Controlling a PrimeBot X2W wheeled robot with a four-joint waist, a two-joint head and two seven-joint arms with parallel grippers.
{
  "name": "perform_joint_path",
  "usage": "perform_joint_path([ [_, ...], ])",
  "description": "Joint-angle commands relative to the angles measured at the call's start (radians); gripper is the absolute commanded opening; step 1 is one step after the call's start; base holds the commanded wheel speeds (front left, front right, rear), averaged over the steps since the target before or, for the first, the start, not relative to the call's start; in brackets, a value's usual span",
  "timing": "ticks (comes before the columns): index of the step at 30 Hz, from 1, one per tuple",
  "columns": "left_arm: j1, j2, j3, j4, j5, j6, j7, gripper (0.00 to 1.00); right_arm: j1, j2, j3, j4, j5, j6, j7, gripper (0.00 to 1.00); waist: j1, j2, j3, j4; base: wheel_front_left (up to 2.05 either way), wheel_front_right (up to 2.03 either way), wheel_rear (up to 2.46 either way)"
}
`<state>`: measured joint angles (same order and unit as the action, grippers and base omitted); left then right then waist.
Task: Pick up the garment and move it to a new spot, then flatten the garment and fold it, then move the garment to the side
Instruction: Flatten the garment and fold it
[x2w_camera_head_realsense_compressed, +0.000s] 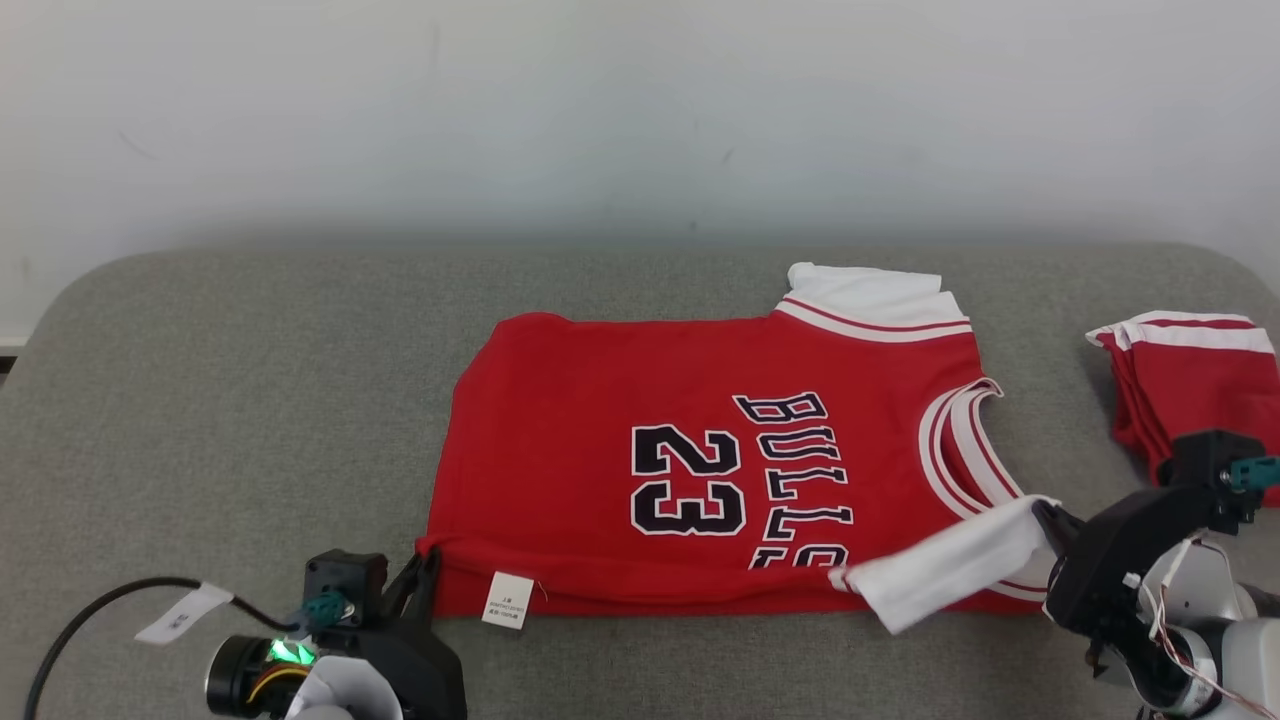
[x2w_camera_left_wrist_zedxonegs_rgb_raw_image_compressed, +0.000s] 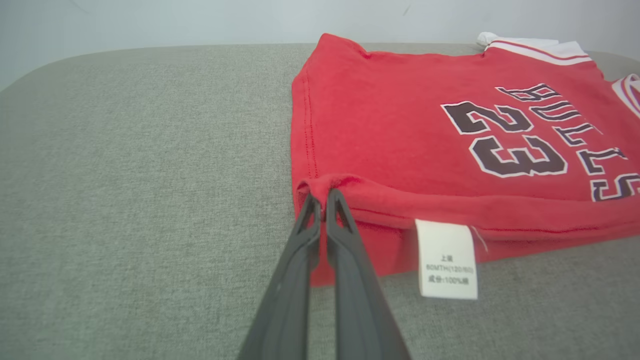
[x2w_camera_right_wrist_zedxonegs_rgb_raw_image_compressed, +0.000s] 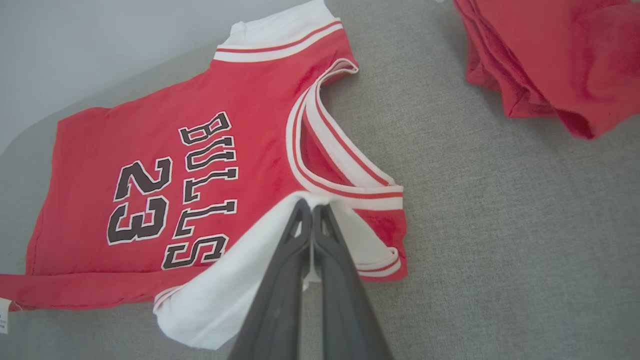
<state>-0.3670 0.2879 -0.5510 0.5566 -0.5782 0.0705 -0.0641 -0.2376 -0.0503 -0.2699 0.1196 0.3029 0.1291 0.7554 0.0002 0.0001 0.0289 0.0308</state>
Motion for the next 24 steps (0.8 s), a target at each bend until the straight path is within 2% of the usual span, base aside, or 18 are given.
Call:
perform_joint_path([
  [1, -0.022, -0.009, -0.006, 0.015, 0.012, 0.002, 0.004, 0.0, -0.026, 0.0, -0.004, 0.024, -0.014, 0.002, -0.018, 0.0, -0.0002, -0.0001, 0.013, 0.004, 0.0, 0.0, 0.0],
  [15, -0.13, -0.063, -0.033, 0.115, 0.023, -0.008, -0.006, 0.0, -0.176, -0.002, 0.002, 0.21, -0.08, 0.002, -0.147, 0.0, -0.0002, -0.0001, 0.069, 0.02, 0.0, 0.0, 0.0],
  [24, -0.167, -0.08, -0.028, 0.183, 0.017, 0.016, -0.014, 0.0, -0.219, -0.015, -0.001, 0.282, -0.096, 0.002, -0.213, 0.0, -0.0002, -0.0001, 0.075, 0.027, 0.0, 0.0, 0.0],
])
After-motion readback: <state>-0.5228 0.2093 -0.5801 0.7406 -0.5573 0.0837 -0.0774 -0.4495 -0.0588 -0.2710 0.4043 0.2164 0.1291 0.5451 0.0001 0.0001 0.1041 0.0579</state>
